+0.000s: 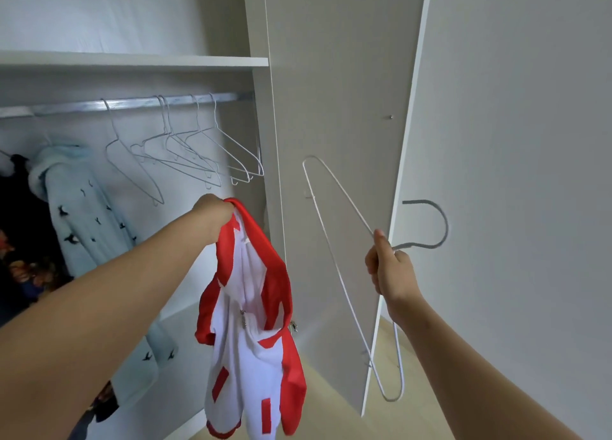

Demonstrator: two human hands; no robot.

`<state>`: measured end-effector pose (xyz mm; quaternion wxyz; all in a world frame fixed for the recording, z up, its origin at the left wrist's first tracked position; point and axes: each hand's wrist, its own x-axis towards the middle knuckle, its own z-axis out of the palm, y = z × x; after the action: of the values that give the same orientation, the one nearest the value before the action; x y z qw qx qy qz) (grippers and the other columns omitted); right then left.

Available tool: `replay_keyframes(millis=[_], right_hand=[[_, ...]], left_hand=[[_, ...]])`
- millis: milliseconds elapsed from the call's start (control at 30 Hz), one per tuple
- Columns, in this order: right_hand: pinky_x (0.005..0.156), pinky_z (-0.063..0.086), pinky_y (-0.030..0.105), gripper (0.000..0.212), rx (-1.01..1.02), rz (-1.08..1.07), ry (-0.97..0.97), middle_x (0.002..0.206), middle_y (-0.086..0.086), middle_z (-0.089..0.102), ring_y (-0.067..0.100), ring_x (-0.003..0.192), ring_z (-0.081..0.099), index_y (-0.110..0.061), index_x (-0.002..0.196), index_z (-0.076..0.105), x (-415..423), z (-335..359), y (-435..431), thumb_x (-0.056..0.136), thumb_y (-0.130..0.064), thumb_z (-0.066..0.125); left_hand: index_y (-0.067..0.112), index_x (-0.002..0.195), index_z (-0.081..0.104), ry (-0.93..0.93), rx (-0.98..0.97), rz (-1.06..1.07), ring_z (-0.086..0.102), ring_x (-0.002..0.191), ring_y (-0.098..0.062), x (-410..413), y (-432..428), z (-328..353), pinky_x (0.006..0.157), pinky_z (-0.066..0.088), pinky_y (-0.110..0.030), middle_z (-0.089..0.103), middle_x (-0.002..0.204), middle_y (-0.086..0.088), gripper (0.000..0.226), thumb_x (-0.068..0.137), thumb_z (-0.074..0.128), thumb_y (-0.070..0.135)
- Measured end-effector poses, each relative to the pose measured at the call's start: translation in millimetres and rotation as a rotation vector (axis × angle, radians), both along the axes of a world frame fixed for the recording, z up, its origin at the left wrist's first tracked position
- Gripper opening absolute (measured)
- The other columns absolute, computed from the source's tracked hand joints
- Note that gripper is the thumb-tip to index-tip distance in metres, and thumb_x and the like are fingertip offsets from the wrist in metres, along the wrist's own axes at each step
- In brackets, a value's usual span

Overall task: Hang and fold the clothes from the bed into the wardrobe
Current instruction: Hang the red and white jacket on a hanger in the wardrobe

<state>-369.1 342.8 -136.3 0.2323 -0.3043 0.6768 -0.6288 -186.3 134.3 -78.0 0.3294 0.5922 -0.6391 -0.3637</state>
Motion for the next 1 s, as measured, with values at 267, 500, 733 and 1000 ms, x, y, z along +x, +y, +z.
replay_keyframes(millis=[267,500,733,1000], right_hand=[[0.040,0.021,0.017,0.045,-0.193,0.173,-0.010,0.037,-0.006,0.025,0.008,0.035,0.021,-0.007,0.055,0.049,-4.3,-1.0,9.8,0.098,-0.020,0.044],[0.038,0.018,0.014,0.044,-0.059,0.415,-0.001,0.035,-0.007,0.022,0.008,0.032,0.018,-0.003,0.058,0.053,-13.9,-1.6,16.7,0.098,-0.019,0.044],[0.037,0.018,0.014,0.044,0.006,0.386,0.009,0.036,-0.006,0.021,0.009,0.033,0.018,-0.004,0.056,0.051,-24.5,5.0,21.0,0.097,-0.018,0.045],[0.037,0.017,0.017,0.045,0.076,0.392,0.041,0.035,-0.004,0.023,0.012,0.033,0.020,-0.006,0.054,0.051,-3.9,-1.3,8.6,0.097,-0.020,0.046]], left_hand=[[-0.001,0.080,0.049,0.090,0.052,0.165,0.048,0.081,-0.031,4.9,-3.6,-6.3,0.070,0.037,-0.035,0.049,0.084,-0.020,0.010,0.087,0.043,0.003],[0.008,0.067,0.042,0.016,-0.086,0.045,0.042,0.076,-0.027,11.7,-11.3,-8.8,0.054,0.029,-0.027,0.039,0.065,-0.009,0.022,0.089,0.046,0.008],[0.007,0.092,0.055,-0.187,-0.310,-0.060,0.049,0.079,-0.029,9.2,6.1,-8.0,0.069,0.039,-0.033,0.056,0.085,-0.013,0.010,0.090,0.047,0.012],[0.012,0.088,0.055,-0.197,-0.366,-0.116,0.051,0.078,-0.031,-17.2,36.5,-8.4,0.066,0.037,-0.029,0.057,0.084,-0.013,0.007,0.087,0.048,0.012]])
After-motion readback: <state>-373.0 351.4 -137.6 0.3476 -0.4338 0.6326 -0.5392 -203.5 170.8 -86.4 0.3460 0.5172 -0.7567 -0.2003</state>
